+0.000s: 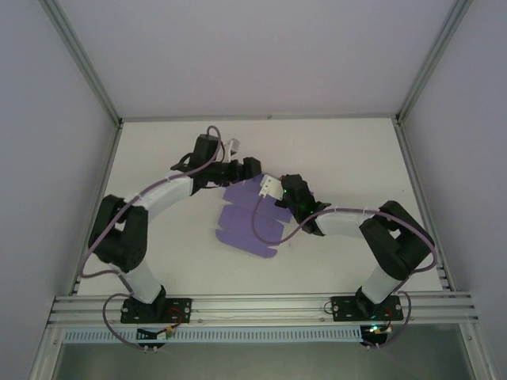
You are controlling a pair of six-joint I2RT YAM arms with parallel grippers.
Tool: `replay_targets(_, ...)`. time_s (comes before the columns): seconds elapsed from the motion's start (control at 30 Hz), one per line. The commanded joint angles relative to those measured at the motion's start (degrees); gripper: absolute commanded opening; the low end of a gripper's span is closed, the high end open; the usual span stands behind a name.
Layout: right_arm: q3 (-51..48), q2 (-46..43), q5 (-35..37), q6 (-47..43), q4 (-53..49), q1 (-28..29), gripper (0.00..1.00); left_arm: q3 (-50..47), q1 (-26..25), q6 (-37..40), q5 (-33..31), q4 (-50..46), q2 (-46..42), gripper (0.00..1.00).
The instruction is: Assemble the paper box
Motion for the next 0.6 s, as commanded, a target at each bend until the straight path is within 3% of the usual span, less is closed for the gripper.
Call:
replay_targets(0.0,2.4,-2.2,1.0,1.3,-2.9,0.0,0.0,-5.1,2.0,5.5,-9.3,-7.4,-6.9,1.0)
replay_targets(0.17,2.7,-4.2,0.0,2.8,-6.2,-0.3,0.0,-12.3,6.8,5.7,-21.8,-12.7,-12.4,1.0)
replay_targets(0.37,3.2,-5.8,-3.5,5.4,-9.8,-0.4,0.0,-11.6,9.3,4.8,-30.5,-16.1,-8.0,1.0)
replay_targets(0.47,3.8,-5.2,-3.2,5.9,-9.9,-0.5,0.0,-9.4,9.2,5.4,-30.1,-15.8,-4.0,1.0)
replay_targets(0.57,4.7,-4.6,-3.1,6.4,-10.0,-0.5,0.0,-9.4,8.7,6.9,-24.5,-12.4,-1.8,1.0)
